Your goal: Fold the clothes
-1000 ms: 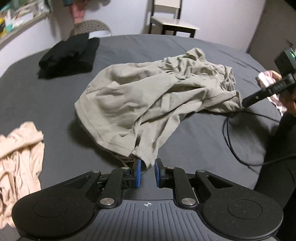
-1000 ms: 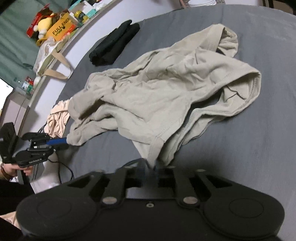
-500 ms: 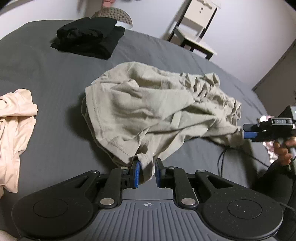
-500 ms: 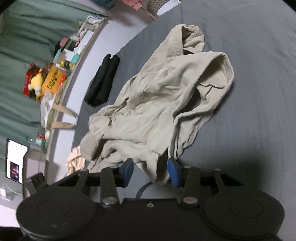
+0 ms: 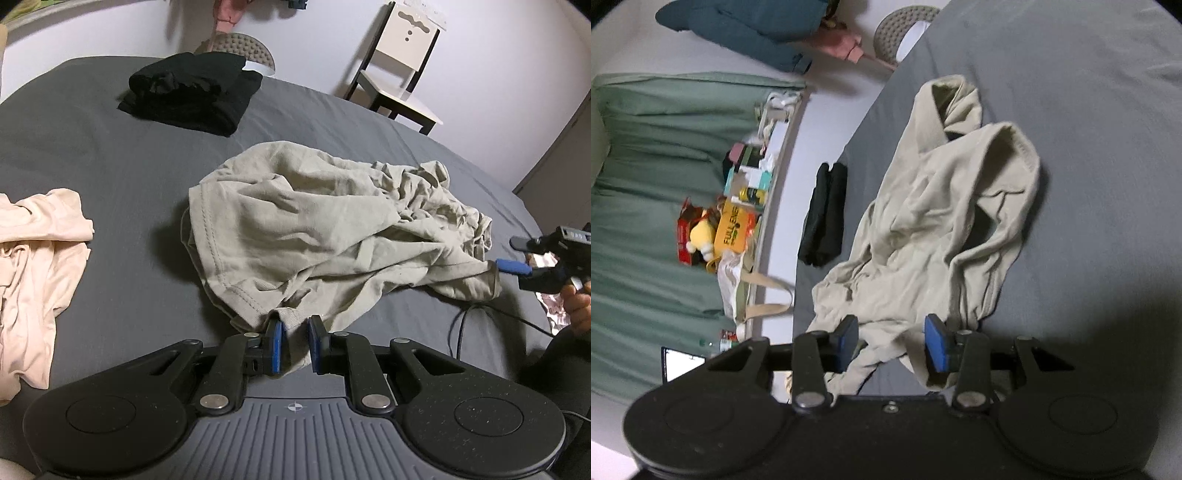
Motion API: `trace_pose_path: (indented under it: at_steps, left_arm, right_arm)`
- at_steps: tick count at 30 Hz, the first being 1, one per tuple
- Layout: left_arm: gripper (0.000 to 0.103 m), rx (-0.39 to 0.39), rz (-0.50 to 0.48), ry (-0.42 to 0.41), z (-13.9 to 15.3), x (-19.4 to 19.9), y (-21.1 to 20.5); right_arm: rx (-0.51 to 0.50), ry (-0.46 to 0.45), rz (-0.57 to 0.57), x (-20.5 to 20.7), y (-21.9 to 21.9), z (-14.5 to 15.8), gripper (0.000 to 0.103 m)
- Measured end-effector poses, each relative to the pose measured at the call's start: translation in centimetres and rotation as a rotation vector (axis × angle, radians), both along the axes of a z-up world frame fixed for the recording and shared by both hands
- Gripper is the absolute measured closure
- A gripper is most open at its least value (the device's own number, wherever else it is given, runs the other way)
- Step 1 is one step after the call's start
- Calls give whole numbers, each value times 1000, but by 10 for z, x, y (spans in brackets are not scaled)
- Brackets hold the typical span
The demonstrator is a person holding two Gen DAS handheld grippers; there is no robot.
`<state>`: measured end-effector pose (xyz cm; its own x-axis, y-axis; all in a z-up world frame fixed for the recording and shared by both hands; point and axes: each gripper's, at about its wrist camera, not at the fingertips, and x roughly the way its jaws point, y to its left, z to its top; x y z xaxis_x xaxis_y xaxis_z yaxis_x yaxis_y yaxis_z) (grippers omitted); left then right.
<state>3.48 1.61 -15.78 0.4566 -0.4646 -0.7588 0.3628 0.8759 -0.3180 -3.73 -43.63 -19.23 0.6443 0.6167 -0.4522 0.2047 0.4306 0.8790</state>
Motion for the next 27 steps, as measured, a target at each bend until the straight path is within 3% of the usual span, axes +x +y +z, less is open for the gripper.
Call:
trace_pose_path:
  at_steps: [7, 13, 16, 18, 20, 26, 27]
  left_arm:
    - [88, -6, -6, -11, 2, -2, 0]
    - [88, -5, -25, 16, -4, -3, -2]
    - [88, 10, -33, 29, -7, -2, -7]
    - [88, 7, -23, 34, -8, 0, -7]
    - [88, 1, -10, 39, -8, 2, -7]
    - [88, -34, -6, 32, -9, -1, -3]
    - [93, -44, -4, 27, -7, -2, -1]
  right_arm:
    - [-37, 73, 77, 11, 16, -10, 62]
    - [104, 66, 45, 14, 13, -21, 63]
    - [144, 87, 25, 16, 13, -28, 68]
    - [160, 102, 7, 18, 13, -33, 82]
    - [157, 104, -3, 18, 12, -36, 86]
    - [160, 86, -20, 15, 11, -35, 91]
    - [154, 80, -19, 14, 11, -34, 94]
